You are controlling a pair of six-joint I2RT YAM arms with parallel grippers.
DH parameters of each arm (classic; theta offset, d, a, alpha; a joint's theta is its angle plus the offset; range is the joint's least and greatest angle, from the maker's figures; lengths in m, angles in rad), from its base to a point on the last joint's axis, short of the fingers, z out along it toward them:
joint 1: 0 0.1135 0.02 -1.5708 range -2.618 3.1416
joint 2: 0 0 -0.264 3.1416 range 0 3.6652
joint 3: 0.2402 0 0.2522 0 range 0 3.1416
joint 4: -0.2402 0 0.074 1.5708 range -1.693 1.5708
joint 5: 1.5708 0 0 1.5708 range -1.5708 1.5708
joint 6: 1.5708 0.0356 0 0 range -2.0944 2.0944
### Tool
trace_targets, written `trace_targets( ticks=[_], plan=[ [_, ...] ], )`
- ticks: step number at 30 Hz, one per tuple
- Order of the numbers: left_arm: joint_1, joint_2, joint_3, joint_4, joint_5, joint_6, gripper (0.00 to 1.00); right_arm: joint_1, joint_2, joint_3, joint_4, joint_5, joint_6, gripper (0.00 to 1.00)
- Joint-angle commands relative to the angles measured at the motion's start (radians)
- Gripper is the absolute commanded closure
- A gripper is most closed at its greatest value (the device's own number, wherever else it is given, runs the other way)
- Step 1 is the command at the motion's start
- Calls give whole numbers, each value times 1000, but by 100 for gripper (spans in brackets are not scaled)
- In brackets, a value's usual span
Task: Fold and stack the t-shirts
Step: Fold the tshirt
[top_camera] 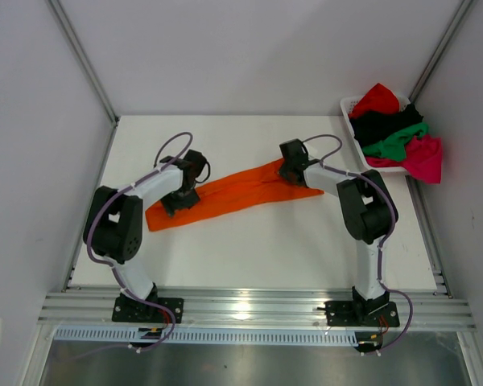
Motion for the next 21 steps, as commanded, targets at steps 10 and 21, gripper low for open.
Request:
trace_targets(
  ticks=[10,21],
  plan=[
    [-37,39,62,-23,-22,-35,32,9,-62,41,-68,6,10,59],
    [-41,48,70,-30,-28,-38,32,30,-127,43,-58,-20,19,59]
  ],
)
